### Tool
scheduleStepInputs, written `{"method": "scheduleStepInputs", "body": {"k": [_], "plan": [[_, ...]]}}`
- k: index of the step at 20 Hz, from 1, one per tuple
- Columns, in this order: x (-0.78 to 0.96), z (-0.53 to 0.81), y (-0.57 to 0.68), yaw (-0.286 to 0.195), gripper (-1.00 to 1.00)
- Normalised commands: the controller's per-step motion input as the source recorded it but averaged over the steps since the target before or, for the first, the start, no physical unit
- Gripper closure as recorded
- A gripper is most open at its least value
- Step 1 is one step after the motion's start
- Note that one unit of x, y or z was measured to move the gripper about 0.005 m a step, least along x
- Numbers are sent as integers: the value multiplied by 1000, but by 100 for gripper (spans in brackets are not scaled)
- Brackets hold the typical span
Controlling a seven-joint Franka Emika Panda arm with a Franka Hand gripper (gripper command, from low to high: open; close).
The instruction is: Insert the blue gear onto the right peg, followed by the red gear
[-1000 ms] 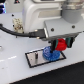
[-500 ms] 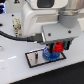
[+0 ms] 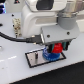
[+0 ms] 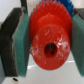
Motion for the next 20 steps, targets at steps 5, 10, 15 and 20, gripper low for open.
{"method": "scheduleStepInputs", "body": {"k": [5,10,15,20], "plan": [[10,141,-57,0,100],[3,135,-57,0,100],[24,99,-81,0,100],[4,16,-78,0,100]]}}
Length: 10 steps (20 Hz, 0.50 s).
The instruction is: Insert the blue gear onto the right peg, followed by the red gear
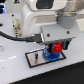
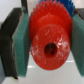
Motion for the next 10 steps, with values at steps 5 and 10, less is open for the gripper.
{"method": "scheduleStepInputs", "body": {"k": [5,10], "plan": [[-21,292,-17,0,100],[-23,114,-55,0,100]]}}
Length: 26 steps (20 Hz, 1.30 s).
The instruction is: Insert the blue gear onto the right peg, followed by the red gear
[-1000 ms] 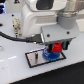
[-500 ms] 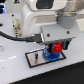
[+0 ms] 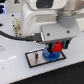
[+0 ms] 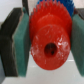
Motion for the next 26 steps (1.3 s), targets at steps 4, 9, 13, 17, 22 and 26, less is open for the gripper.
{"method": "scheduleStepInputs", "body": {"k": [4,9,13,17,22,26], "plan": [[63,24,-60,0,100],[162,-121,-164,0,100],[169,-57,-224,0,100],[162,139,-113,0,100],[102,113,-66,0,100],[89,286,-99,0,100]]}}
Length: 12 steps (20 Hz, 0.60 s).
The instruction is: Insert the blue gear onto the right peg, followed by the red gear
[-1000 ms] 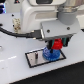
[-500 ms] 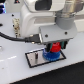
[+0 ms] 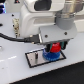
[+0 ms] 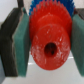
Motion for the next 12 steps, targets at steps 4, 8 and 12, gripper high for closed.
{"method": "scheduleStepInputs", "body": {"k": [4,8,12], "plan": [[0,342,-156,0,100],[112,-21,-51,0,100],[159,-55,-84,0,100]]}}
